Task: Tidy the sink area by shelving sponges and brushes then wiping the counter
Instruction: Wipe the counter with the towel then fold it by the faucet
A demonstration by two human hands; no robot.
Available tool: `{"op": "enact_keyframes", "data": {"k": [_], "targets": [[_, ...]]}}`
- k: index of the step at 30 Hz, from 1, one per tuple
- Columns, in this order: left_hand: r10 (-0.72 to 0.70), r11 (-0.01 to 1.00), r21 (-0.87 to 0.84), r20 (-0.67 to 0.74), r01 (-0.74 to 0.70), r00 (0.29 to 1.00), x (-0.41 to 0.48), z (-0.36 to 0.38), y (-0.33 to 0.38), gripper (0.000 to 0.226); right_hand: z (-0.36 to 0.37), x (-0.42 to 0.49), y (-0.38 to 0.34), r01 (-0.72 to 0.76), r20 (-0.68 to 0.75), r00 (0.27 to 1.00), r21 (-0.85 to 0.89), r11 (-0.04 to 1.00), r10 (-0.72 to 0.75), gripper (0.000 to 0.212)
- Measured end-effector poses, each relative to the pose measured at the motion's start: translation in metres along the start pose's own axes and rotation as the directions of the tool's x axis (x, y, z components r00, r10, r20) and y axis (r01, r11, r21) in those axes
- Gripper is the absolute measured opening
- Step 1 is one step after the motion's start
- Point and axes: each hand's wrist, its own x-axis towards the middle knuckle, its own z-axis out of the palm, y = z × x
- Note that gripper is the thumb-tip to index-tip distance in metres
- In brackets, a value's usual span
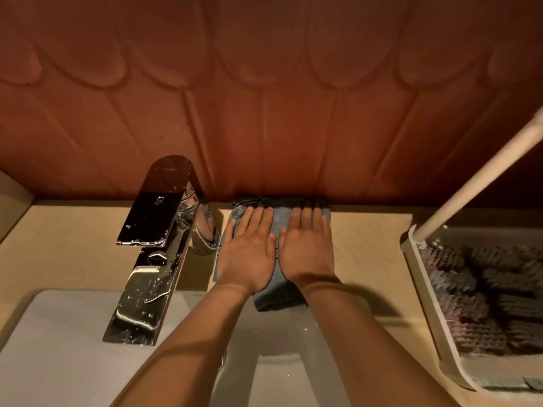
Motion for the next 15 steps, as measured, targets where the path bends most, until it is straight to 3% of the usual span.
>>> {"op": "enact_keyframes", "data": {"k": [8,12,15], "targets": [[-0.013,0.999,-0.040,-0.027,0.012,1.000,0.001,0.003,-0.003,0.050,0.005,0.000,0.005,0.085,-0.078,0.994,0.021,0.996,-0.083,0.083],[-0.054,0.993,-0.102,0.000,0.054,0.999,0.001,0.001,0.001,0.049,0.003,0.000,0.013,0.122,-0.017,0.992,0.019,0.992,-0.121,0.062],[-0.102,0.986,-0.128,0.040,0.106,0.994,-0.001,0.000,0.008,0.050,0.000,0.000,0.021,0.161,0.029,0.986,0.030,0.986,-0.162,0.060]]}}
